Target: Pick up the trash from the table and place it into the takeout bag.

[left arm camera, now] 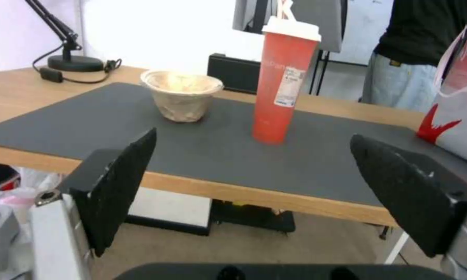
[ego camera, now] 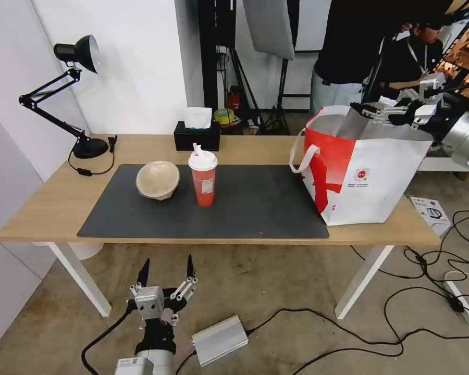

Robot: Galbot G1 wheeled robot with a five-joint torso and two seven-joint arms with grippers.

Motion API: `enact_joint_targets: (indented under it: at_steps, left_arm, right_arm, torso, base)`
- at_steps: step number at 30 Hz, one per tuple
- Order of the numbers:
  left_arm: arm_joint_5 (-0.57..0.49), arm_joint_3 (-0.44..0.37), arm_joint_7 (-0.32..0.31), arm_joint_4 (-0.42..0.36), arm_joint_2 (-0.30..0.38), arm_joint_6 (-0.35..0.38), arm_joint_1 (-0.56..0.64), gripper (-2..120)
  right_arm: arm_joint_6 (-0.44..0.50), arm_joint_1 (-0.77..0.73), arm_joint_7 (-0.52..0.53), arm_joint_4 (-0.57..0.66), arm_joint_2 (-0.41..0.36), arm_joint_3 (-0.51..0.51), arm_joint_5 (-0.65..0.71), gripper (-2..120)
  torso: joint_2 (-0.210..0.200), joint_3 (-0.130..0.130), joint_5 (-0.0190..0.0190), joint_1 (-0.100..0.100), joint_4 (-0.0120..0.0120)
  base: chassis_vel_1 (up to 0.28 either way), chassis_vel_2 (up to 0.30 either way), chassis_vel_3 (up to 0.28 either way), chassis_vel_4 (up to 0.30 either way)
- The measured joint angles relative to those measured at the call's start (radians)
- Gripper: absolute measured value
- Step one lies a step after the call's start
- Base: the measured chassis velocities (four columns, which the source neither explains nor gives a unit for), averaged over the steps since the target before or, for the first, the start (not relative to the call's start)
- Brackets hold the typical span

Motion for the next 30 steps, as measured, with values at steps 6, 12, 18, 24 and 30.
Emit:
enact_joint_targets:
  at_steps: [6,12,18,24,30]
  left_arm:
    - [0.000,0.000,0.000,-0.005,-0.003,0.000,0.003,100]
    - [0.001,-0.002,0.000,-0.005,-0.007,0.000,0.003,100]
    - [0.001,-0.010,-0.007,-0.010,-0.007,0.000,0.004,100]
    - [0.001,-0.011,-0.008,-0.010,-0.013,-0.001,0.006,100]
    - [0.003,-0.012,-0.012,-0.006,-0.015,-0.001,0.004,100]
  right_arm:
    - [0.088,-0.188,0.198,0.189,-0.001,0.106,-0.012,100]
    - [0.138,-0.299,0.396,0.338,0.029,0.134,-0.074,100]
    - [0.198,-0.393,0.532,0.450,0.084,0.142,-0.149,100]
    - [0.230,-0.487,0.656,0.532,0.168,0.154,-0.252,100]
    - [0.260,-0.643,0.772,0.607,0.257,0.165,-0.389,100]
  torso:
    - [0.000,0.000,-0.0001,0.000,0.0001]
    - [0.000,0.000,-0.0001,0.000,0.0002]
    - [0.000,0.000,-0.0001,0.000,0.0001]
    - [0.000,0.000,-0.0001,0.000,0.0002]
    - [0.000,0.000,0.0000,0.000,0.0001]
  base:
    - [0.000,0.000,0.000,0.000]
    - [0.000,0.000,0.000,0.000]
    - [0.000,0.000,0.000,0.000]
    - [0.000,0.000,0.000,0.000]
    - [0.000,0.000,0.000,0.000]
